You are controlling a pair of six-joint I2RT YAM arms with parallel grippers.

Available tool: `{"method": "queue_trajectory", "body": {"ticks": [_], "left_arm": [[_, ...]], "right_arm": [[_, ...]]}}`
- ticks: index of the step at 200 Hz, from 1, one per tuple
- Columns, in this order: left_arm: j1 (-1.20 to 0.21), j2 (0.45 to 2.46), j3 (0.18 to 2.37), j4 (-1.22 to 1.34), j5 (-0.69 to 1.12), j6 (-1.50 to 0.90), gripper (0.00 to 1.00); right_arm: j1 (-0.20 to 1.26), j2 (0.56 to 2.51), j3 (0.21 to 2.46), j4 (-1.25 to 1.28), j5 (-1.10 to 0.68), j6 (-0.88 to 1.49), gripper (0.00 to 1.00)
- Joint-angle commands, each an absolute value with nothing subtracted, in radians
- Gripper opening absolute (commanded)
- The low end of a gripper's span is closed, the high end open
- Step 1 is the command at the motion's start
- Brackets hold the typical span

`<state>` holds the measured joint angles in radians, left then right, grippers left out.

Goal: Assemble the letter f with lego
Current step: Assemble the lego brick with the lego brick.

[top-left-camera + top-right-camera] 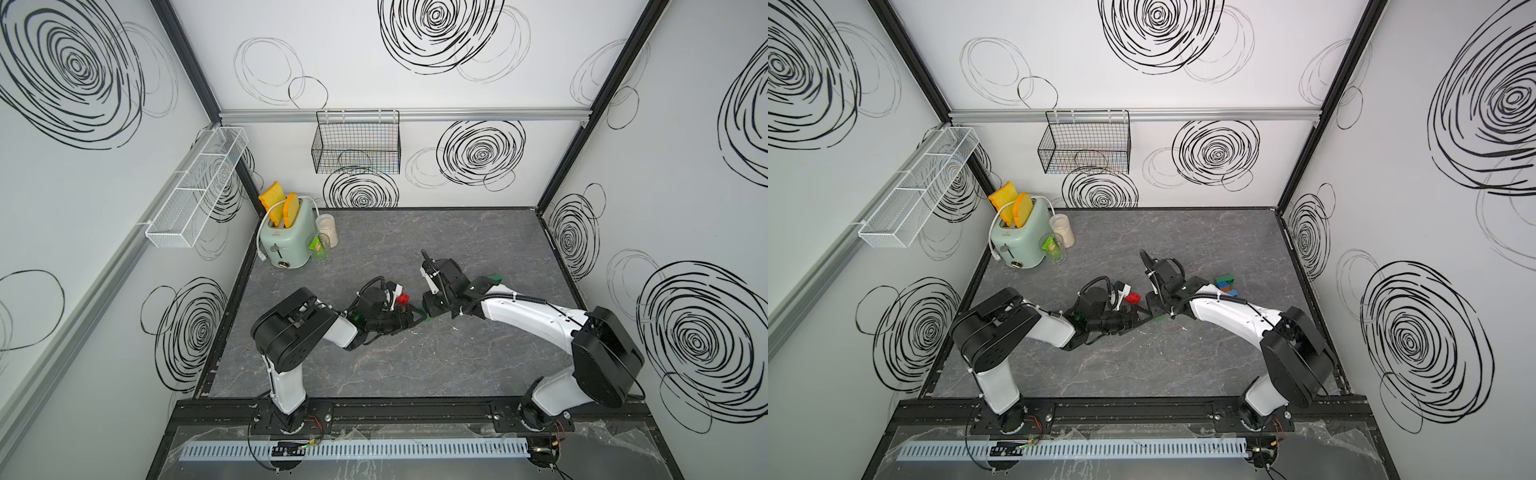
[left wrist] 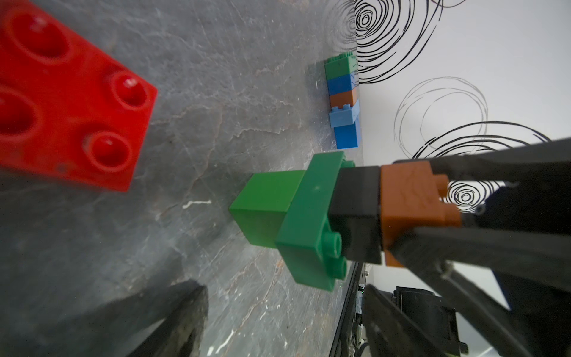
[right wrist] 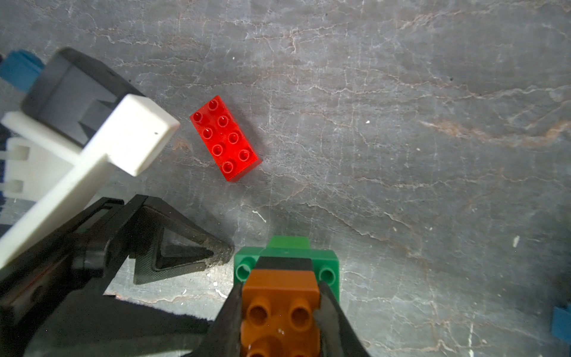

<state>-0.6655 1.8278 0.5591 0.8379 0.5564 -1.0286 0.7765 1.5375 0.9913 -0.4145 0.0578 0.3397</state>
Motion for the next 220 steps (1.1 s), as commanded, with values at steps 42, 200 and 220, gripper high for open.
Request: {"method": "queue_trajectory", "body": {"ticks": [42,200,220], "left_arm": [[-0.652,1.843,0.574,0.854,0.554,-1.026,0.80],[-0.566,1.376,0.564,0.247,0.405,-0.983,0.90],[-0.505,1.284,0.592,0.111,0.420,-0.940,0.91]], "right_arm": [[0.793,1.661,0.895,-0.549,-0.038,0.343,0.32],[0.808,1.697,0.937,-0.560,0.148,0.506,0.35],[0.803,1.684,0.925,-0.555,0.167,0.534,0.35]]}}
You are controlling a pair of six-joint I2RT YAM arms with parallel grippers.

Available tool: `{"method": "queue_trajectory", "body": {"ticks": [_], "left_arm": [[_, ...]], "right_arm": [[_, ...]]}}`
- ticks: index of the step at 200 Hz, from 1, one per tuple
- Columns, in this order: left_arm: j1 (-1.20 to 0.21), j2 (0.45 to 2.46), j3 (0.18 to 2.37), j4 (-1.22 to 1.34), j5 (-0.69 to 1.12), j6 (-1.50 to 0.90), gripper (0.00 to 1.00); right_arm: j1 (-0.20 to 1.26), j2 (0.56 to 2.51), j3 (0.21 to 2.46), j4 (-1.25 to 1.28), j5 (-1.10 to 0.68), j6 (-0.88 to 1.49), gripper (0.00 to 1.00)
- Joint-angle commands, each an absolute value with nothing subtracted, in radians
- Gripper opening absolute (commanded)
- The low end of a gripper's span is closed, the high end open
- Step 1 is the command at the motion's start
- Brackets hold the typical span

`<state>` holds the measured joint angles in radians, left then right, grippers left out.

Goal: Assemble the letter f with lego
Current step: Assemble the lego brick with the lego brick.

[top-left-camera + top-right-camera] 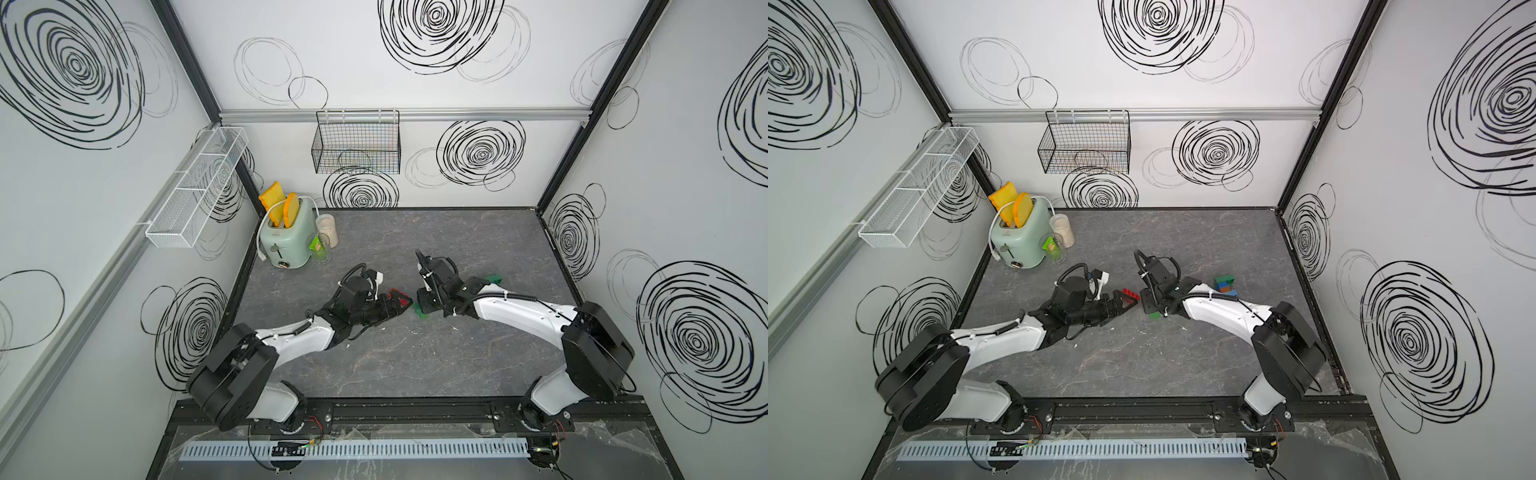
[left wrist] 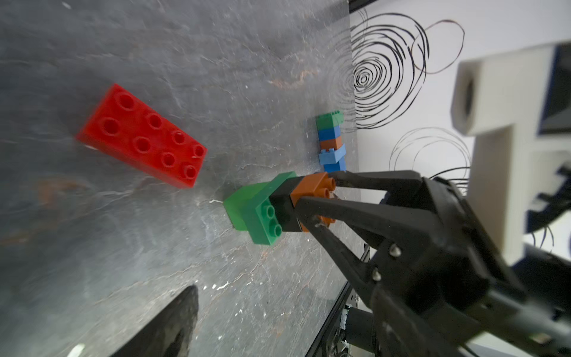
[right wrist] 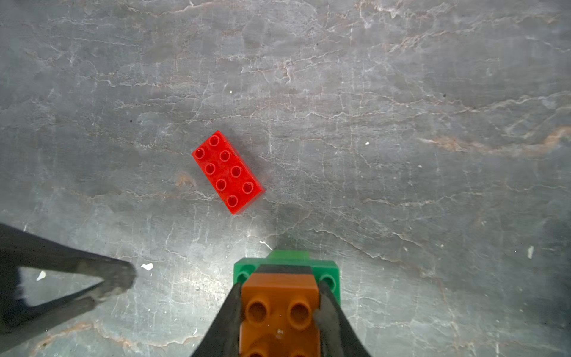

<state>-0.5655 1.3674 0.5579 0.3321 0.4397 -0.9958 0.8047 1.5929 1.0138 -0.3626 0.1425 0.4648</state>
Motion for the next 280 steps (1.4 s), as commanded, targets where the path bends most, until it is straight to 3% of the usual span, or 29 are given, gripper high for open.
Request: {"method": "queue_trajectory", "body": {"ticks": [1,50,99,202,280], "left_arm": [[-0.501,1.279,0.595,0.105,0.421,-0.937,0.91],[-0.309,1.155,0.653,-0.104,0.488,-0.803,0.93],[-0.194,1.202,0.655,-0.132,0.568,-0.721,0.93],[-0.167,1.194,0.639,-0.131,0.580,-0.697,0.95],[-0.151,1.196,0.623,-0.114,0.592,-0.704,0.95]], "right_arm": [[0.803,1.683,0.924,-0.555,0.168,0.535,0.35],[0.817,1.625,0.898,-0.562,0.196,0.597,0.34],[0.877,1.666,0.887,-0.554,0.196,0.609,0.34],[0.808,1.650,0.918,-0.556,0.211,0.650,0.34],[0.844,1.648,0.978,-0.605,0.234,0.674,0.38]]}}
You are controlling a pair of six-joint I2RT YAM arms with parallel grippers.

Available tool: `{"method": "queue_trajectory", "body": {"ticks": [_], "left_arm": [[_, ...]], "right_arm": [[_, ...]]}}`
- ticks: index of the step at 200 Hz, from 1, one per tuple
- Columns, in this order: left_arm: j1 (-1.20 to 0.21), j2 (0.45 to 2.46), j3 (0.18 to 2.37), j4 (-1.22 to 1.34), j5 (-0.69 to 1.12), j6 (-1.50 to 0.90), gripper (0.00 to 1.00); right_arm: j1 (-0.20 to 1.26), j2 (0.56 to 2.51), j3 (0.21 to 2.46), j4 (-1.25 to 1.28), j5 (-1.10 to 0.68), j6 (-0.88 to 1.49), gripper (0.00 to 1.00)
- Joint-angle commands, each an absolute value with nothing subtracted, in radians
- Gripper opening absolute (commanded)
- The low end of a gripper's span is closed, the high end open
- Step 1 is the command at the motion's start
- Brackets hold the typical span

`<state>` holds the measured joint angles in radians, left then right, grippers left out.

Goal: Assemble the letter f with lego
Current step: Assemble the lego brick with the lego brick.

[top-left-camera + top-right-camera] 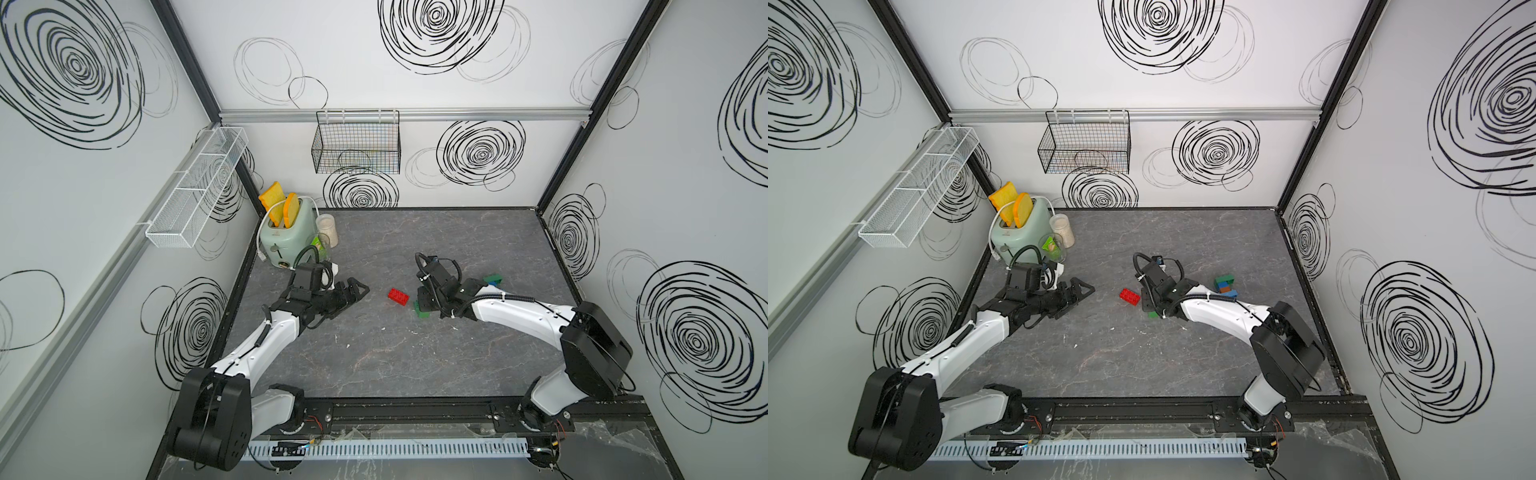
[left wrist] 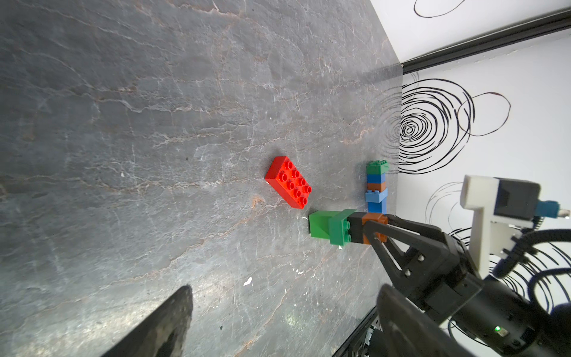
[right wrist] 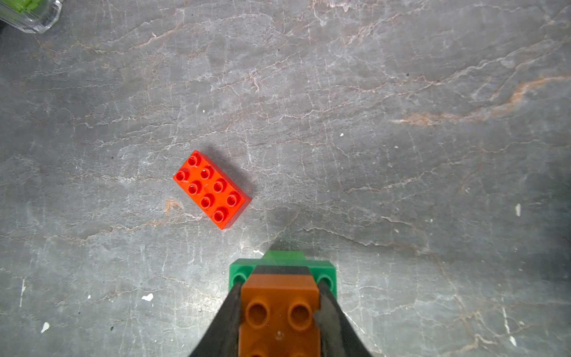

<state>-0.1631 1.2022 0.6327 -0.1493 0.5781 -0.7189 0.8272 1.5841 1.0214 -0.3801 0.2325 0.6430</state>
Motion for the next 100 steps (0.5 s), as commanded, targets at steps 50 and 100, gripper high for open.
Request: {"method": "queue_trajectory", "body": {"ticks": [50,100], "left_arm": [[-0.152,1.192,0.617,-0.110,0.595,-0.706,0.96],[-0.148,1.189,0.611,-0.108,0.594,-0.706,0.95]], "right_arm": [[0.856,1.631,1.002,-0.623,0.248,0.683,0.40],[0.856,1.640,1.045,-0.633,0.259,0.668,0.40]]}}
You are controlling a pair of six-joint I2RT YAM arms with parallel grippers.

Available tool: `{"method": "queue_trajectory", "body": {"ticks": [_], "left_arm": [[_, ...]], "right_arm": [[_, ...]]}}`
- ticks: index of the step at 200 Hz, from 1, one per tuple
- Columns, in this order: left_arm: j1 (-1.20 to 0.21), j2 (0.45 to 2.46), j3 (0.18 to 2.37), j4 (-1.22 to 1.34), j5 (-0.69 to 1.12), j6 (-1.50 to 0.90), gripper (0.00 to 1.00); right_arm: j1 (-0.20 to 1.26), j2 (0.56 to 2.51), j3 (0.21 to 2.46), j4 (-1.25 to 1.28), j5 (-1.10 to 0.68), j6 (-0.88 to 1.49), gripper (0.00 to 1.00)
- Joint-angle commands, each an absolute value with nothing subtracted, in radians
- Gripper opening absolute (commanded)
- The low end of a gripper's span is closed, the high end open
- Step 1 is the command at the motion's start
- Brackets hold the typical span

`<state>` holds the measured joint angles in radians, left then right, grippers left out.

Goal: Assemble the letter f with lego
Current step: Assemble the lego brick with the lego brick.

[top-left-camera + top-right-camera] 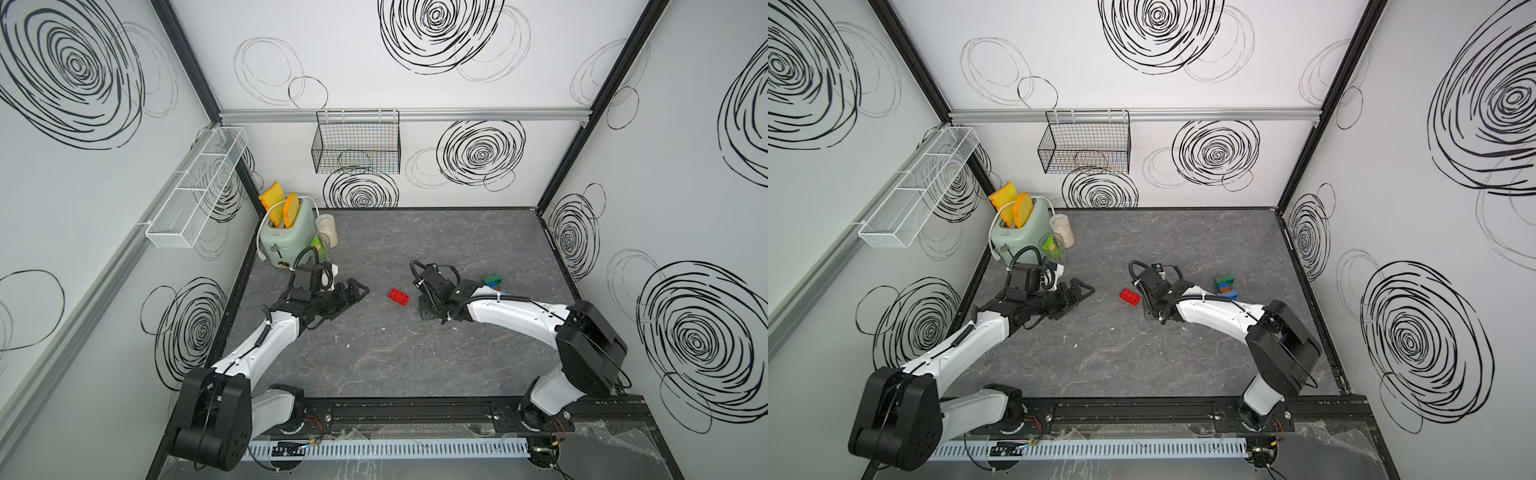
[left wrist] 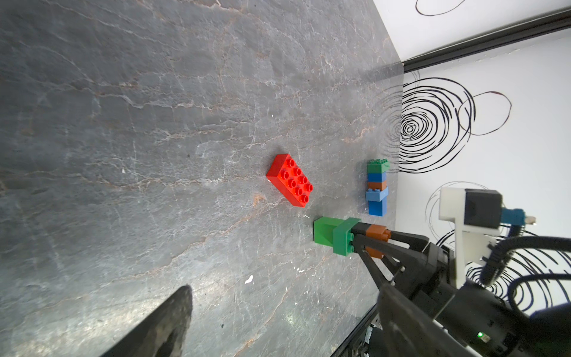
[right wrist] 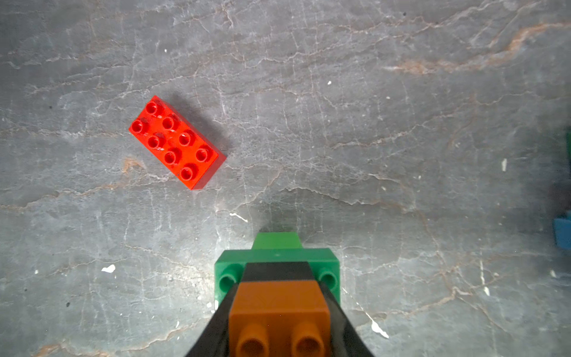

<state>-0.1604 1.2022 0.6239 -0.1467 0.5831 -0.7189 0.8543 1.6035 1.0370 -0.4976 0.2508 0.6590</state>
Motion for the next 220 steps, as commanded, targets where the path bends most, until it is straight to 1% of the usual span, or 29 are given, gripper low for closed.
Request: {"method": "queue_trajectory", "body": {"ticks": [1,45,98,137,220], "left_arm": [[-0.149,1.188,0.611,-0.107,0.594,-0.706,0.95],[-0.146,1.186,0.602,-0.101,0.597,-0.707,0.96],[-0.142,1.190,0.600,-0.098,0.599,-0.707,0.96],[-0.142,1.192,0.598,-0.096,0.599,-0.709,0.96],[-0.141,1.194,0.600,-0.100,0.593,-0.704,0.96]], "right_arm": [[0.856,1.640,1.046,-0.634,0.260,0.667,0.40],[0.835,1.660,1.094,-0.664,0.266,0.640,0.40],[0.818,1.652,1.091,-0.655,0.269,0.634,0.41],[0.816,1.656,1.104,-0.657,0.263,0.626,0.46],[0.816,1.650,1.170,-0.665,0.259,0.597,0.62]]}}
